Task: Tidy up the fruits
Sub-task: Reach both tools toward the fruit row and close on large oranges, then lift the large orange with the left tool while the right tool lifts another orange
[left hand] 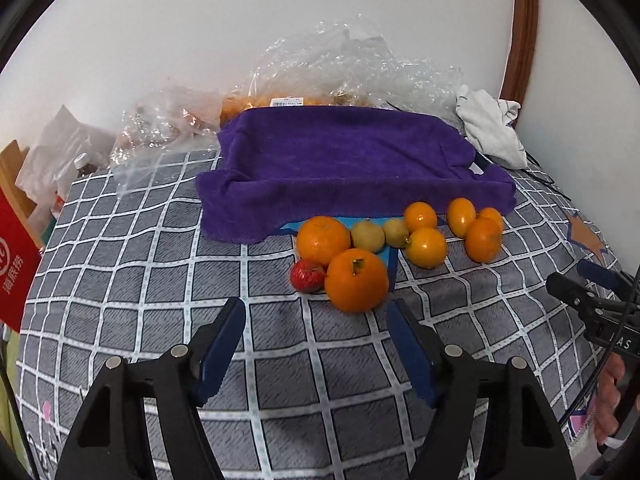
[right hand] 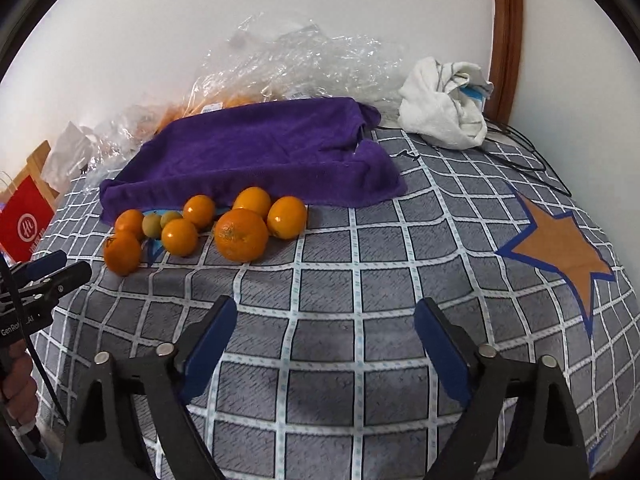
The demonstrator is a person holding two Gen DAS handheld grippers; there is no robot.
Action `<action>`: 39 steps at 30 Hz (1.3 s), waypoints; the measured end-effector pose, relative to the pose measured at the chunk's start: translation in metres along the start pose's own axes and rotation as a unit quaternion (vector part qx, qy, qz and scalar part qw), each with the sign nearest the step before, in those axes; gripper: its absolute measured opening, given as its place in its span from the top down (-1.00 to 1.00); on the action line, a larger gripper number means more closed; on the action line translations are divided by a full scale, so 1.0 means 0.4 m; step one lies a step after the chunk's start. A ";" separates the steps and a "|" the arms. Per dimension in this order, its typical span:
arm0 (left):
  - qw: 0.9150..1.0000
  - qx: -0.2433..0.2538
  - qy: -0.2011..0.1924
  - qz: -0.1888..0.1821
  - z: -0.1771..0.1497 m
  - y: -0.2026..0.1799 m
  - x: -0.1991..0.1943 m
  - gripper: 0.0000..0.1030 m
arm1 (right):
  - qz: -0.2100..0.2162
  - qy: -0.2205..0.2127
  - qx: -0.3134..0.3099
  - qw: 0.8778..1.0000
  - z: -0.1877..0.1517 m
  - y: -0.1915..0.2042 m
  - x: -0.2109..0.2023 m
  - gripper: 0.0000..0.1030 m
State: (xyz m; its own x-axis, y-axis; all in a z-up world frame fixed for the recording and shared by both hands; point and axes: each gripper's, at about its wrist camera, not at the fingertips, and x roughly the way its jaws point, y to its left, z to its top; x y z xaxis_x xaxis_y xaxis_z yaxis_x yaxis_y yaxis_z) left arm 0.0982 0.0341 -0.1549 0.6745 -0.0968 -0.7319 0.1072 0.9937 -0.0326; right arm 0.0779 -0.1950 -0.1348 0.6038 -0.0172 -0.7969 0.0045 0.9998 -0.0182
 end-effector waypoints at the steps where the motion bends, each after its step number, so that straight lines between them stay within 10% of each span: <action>1: 1.000 -0.002 0.005 -0.007 0.001 0.000 0.006 -0.38 | -0.002 0.000 -0.002 1.000 0.001 0.000 0.005 -0.65; 15: 0.995 -0.068 0.030 -0.070 0.020 -0.029 0.101 -0.10 | 0.038 0.007 0.001 0.999 0.013 -0.018 0.059 -0.18; 18: 0.995 -0.080 0.031 -0.053 0.025 -0.035 0.115 0.22 | 0.039 0.010 0.013 0.999 0.018 -0.033 0.070 -0.18; 39: 0.994 -0.110 0.012 -0.010 -0.027 0.097 0.017 0.23 | 0.073 0.033 -0.011 0.997 0.110 0.019 0.182 0.02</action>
State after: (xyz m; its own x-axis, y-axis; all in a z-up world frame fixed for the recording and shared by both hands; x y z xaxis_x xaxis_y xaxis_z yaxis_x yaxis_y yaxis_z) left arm 0.0993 0.0727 -0.1684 0.6565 -0.1187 -0.7449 -0.0437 0.9799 -0.1946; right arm 0.1570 -0.1884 -0.1664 0.5436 0.1269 -0.8297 -0.0969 0.9914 0.0882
